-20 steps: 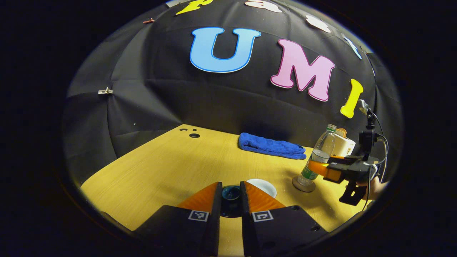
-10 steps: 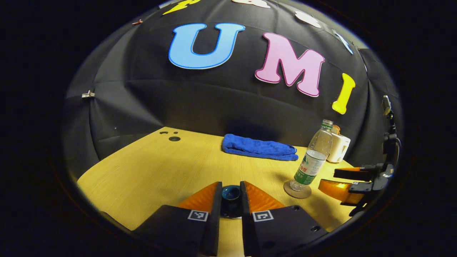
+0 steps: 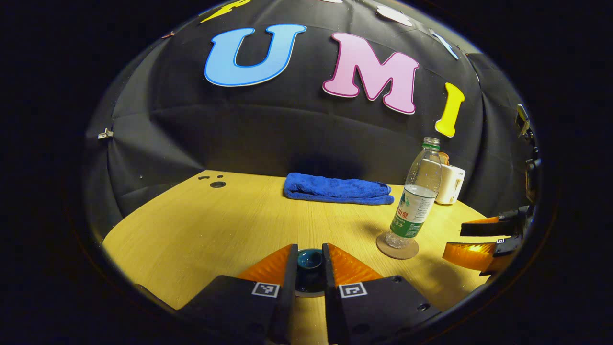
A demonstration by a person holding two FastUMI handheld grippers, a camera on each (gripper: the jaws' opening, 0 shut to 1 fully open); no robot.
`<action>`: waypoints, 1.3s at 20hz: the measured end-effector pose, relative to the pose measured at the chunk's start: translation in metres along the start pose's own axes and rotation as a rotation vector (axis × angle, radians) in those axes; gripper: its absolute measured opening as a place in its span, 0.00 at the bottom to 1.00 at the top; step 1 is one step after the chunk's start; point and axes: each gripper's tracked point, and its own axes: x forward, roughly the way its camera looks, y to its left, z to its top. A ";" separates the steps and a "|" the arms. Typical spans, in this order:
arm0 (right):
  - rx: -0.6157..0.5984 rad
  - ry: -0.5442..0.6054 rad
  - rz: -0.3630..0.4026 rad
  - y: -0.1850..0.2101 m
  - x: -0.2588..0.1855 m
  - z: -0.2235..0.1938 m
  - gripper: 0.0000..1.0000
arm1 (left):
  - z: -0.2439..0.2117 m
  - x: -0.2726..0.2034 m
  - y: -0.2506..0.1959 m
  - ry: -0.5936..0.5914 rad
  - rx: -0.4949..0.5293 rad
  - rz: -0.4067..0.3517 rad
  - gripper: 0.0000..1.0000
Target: Open the teacup lid with one hand, grasp the water bottle and pour water into the teacup with the other hand; after pouring, place the water bottle on the coaster and then close the teacup lid.
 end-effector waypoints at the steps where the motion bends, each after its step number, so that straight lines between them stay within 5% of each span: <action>1: 0.007 0.000 -0.004 -0.002 0.000 0.001 0.98 | -0.001 0.000 0.000 0.001 0.001 0.002 0.31; 6: 0.013 -0.001 -0.013 -0.006 -0.002 0.001 0.98 | 0.000 0.000 -0.004 -0.008 0.004 -0.001 0.36; 8: 0.018 -0.001 -0.017 -0.007 -0.007 0.002 0.99 | 0.004 -0.003 -0.005 -0.017 0.004 0.001 0.50; 9: 0.025 -0.002 -0.018 -0.008 -0.009 0.004 0.98 | 0.008 -0.007 -0.005 -0.021 0.005 0.003 0.67; 13: 0.051 -0.001 -0.028 -0.013 -0.026 0.020 0.98 | 0.025 -0.034 -0.001 -0.014 0.021 0.030 0.89; 26: 0.020 -0.147 -0.032 -0.058 -0.131 0.143 0.99 | 0.165 -0.167 -0.057 -0.149 0.045 0.123 0.92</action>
